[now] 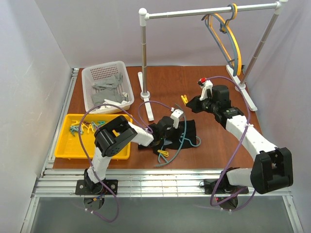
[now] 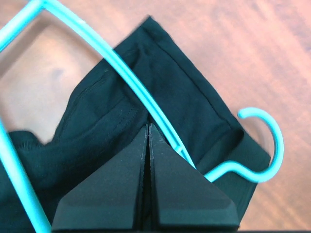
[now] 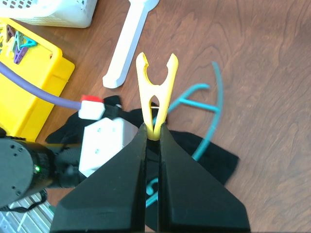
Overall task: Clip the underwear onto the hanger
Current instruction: Move the hanger to the center of the board, then clamp the underwear onto the hanger.
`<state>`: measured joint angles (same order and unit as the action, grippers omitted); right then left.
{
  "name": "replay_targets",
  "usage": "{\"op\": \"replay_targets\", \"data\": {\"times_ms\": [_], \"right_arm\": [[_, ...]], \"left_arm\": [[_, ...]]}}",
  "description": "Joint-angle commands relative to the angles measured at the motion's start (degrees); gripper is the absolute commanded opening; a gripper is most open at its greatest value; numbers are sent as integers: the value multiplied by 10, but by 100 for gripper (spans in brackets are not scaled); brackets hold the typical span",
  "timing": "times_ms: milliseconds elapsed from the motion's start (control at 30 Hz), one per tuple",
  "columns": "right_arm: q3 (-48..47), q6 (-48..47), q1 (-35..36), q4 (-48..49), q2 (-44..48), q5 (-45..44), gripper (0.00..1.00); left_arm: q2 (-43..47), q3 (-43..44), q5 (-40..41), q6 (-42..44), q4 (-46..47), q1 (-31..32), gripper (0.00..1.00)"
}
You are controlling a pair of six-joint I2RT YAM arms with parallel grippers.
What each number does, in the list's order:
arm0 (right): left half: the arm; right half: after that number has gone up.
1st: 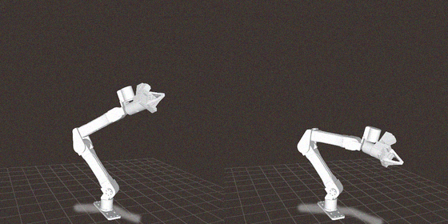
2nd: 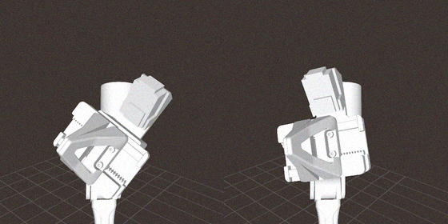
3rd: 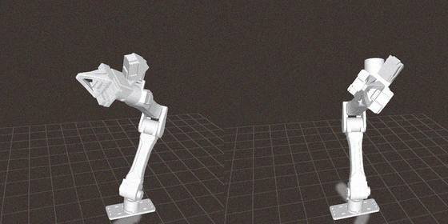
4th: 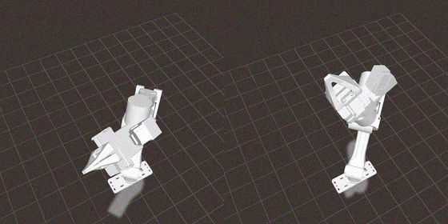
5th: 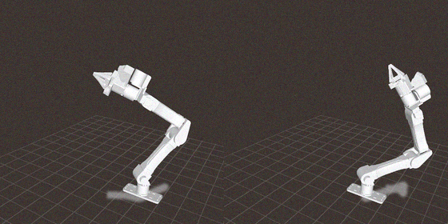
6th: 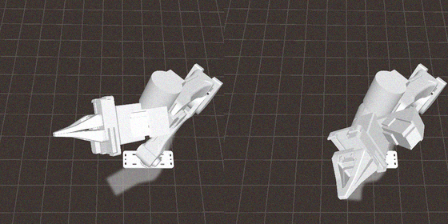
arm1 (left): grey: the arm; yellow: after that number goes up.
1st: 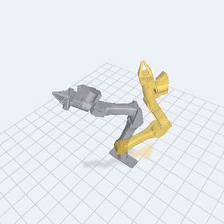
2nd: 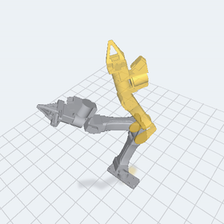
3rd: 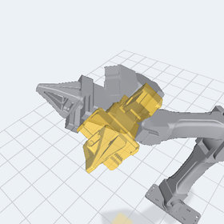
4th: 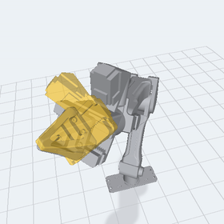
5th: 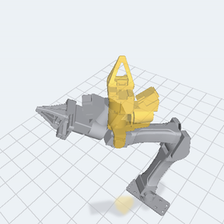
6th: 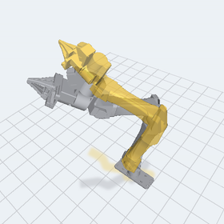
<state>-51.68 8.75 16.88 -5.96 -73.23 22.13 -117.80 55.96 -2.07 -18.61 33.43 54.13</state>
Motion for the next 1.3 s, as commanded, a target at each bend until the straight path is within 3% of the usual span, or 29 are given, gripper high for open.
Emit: {"op": "replay_targets", "data": {"times_ms": [0, 167, 267, 567, 667, 800, 933, 1067, 1267], "right_arm": [[4, -1, -3, 2, 11, -6, 1], [3, -2, -3, -2, 16, -8, 1], [3, -3, -3, -8, 25, -5, 1], [69, 12, -3, -8, 28, 19, 1], [89, 27, -3, 13, 4, 62, 1], [96, 32, 0, 24, -28, 99, 1], [77, 35, 0, 22, -67, 130, 1], [62, 32, 3, 8, -110, 148, 1], [57, 26, 4, -4, -133, 132, 1]], "left_arm": [[-24, 27, -43, -16, 3, 11, 0], [-33, 45, -65, -26, 30, 18, 0], [-6, 21, -28, -22, 37, 19, 0], [232, -134, 111, 25, 56, 16, 0], [254, -154, 155, 11, 17, -2, 5], [237, -178, 103, 12, 47, -31, 11], [209, -177, 52, 24, 63, -32, 27], [183, -173, 30, 49, 56, -33, 35], [159, -176, -6, 54, 77, -33, 38]]}}
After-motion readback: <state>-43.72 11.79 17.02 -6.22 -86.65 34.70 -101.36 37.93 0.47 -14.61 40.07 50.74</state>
